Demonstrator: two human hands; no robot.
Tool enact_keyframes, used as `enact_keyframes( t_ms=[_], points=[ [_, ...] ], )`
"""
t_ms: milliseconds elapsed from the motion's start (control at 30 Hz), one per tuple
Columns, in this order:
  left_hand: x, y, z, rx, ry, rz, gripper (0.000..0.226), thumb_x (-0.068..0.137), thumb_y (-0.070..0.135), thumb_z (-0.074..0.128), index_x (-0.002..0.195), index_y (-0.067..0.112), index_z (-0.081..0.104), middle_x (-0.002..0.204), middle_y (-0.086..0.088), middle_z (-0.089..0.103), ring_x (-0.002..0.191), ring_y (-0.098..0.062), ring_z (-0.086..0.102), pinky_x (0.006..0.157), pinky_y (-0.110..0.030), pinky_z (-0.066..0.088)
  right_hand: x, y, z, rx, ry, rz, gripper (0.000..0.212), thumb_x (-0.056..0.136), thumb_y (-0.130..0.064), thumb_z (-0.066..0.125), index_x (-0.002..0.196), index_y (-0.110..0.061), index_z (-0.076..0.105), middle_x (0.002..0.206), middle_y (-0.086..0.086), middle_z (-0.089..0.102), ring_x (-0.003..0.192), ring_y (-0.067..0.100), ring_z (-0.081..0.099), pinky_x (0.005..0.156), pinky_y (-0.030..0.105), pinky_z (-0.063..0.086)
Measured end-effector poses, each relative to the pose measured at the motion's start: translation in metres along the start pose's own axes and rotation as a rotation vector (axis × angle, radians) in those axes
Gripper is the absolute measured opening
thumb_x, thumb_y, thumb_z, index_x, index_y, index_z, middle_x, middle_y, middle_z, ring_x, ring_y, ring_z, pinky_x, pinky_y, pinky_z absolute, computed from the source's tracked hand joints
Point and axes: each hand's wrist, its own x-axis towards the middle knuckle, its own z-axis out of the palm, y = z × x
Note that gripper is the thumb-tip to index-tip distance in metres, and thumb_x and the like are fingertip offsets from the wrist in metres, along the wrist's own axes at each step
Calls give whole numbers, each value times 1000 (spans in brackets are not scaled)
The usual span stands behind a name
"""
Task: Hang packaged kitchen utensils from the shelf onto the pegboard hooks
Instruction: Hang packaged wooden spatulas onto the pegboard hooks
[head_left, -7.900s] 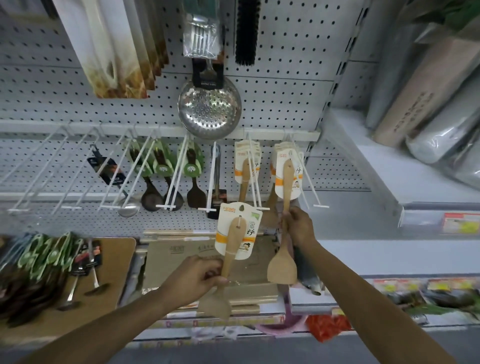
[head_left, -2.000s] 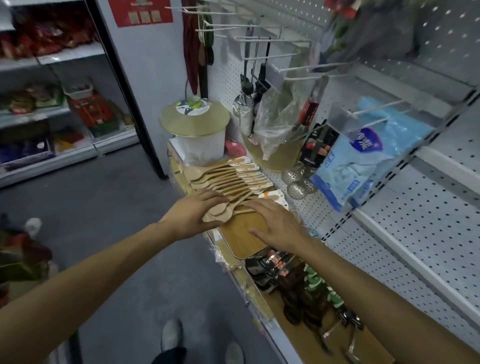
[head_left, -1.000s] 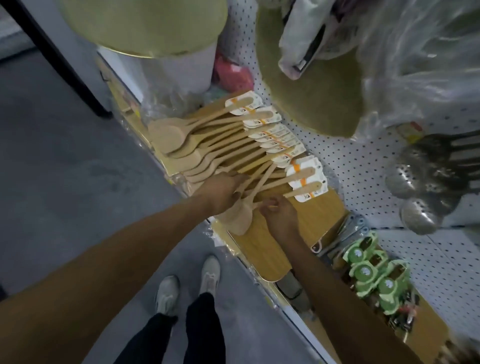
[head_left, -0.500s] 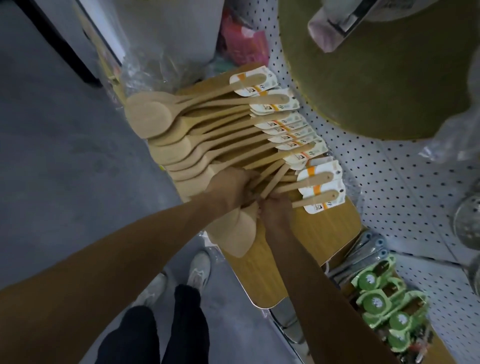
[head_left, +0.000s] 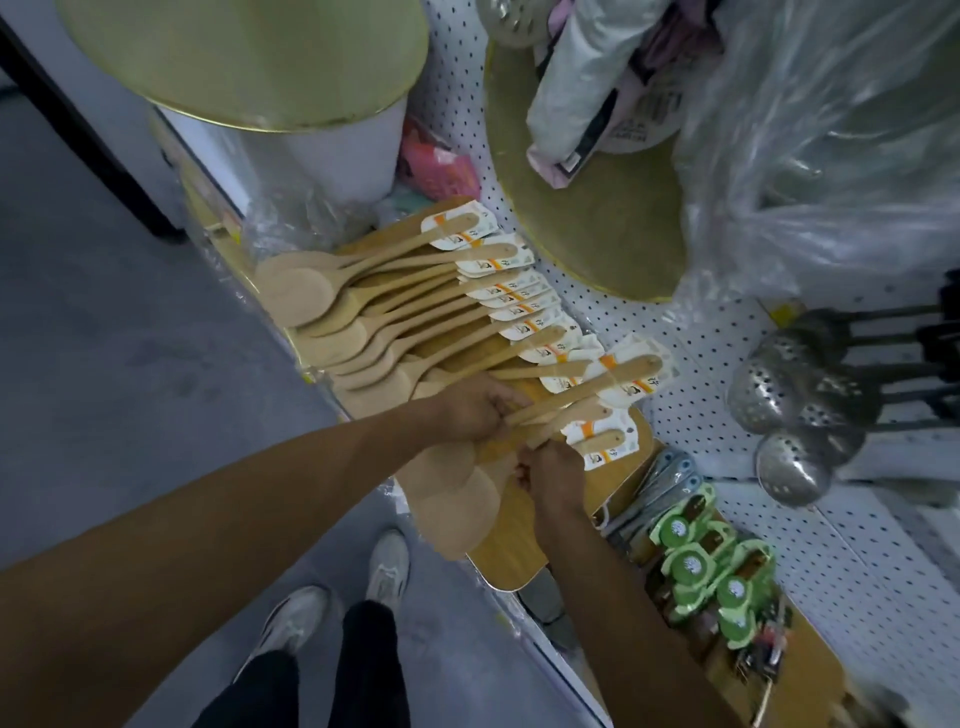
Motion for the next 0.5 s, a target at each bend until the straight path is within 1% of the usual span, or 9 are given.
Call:
enact_keyframes(
  t_ms=[67, 100, 133, 200, 233, 300, 367, 433, 500],
  points=[
    [-15, 10, 9, 49, -9, 12, 52, 82, -16, 65, 128, 7, 65, 86, 2, 65, 58, 12, 54, 54, -6, 40, -20, 3, -11, 40, 12, -1, 21, 88, 6, 57, 70, -5, 54, 60, 8, 52, 54, 19, 47, 49, 30, 42],
    [-24, 16, 13, 70, -12, 4, 50, 83, -13, 66, 129, 8, 65, 91, -4, 63, 59, 11, 55, 56, -5, 40, -30, 5, -16, 57, 10, 4, 21, 89, 5, 58, 71, -5, 54, 60, 8, 53, 54, 19, 48, 50, 30, 44],
    [-34, 22, 17, 87, -16, -9, 49, 84, -11, 66, 129, 8, 64, 90, -5, 62, 64, 8, 57, 60, -5, 42, -40, 7, -20, 68, 4, 10, 21, 90, 4, 58, 71, -6, 55, 61, 8, 54, 54, 19, 50, 51, 31, 45],
    [-56, 30, 27, 98, -31, -67, 47, 87, -10, 62, 131, 7, 62, 86, -2, 60, 80, -7, 60, 73, -15, 48, -64, 12, -29, 87, -11, 30, 21, 90, 4, 56, 72, -6, 56, 61, 8, 56, 52, 19, 52, 52, 31, 46],
    [-68, 32, 32, 82, -34, -90, 45, 89, -9, 62, 131, 5, 62, 88, -3, 61, 80, -12, 61, 73, -19, 50, -75, 16, -33, 102, -24, 41, 21, 91, 4, 55, 72, -6, 55, 61, 8, 56, 51, 18, 52, 51, 30, 47],
    [-92, 34, 41, 70, -20, -91, 40, 90, -6, 64, 130, 1, 62, 96, -11, 62, 68, -10, 58, 64, -13, 49, -97, 24, -41, 150, -54, 61, 22, 93, 4, 55, 72, -5, 55, 61, 9, 57, 48, 18, 55, 47, 28, 47],
    [-114, 38, 49, 94, -4, -84, 36, 92, -4, 65, 128, 0, 63, 99, -14, 61, 66, -6, 55, 57, -6, 45, -116, 32, -47, 222, -65, 77, 21, 94, 2, 56, 74, -4, 57, 65, 12, 61, 53, 21, 60, 49, 31, 51],
    [-134, 48, 56, 102, -3, -74, 34, 91, 1, 68, 125, 1, 65, 95, -11, 61, 67, -3, 52, 53, -2, 40, -135, 41, -56, 279, -50, 80, 22, 95, -3, 59, 73, -6, 58, 66, 12, 64, 58, 25, 62, 56, 36, 54],
    [-153, 62, 61, 96, -48, -86, 34, 91, 1, 69, 124, 3, 65, 85, -3, 60, 66, -2, 51, 52, -3, 40, -156, 49, -68, 321, -33, 56, 28, 95, -6, 62, 67, -8, 55, 60, 8, 62, 54, 22, 60, 56, 35, 51]
  ],
)
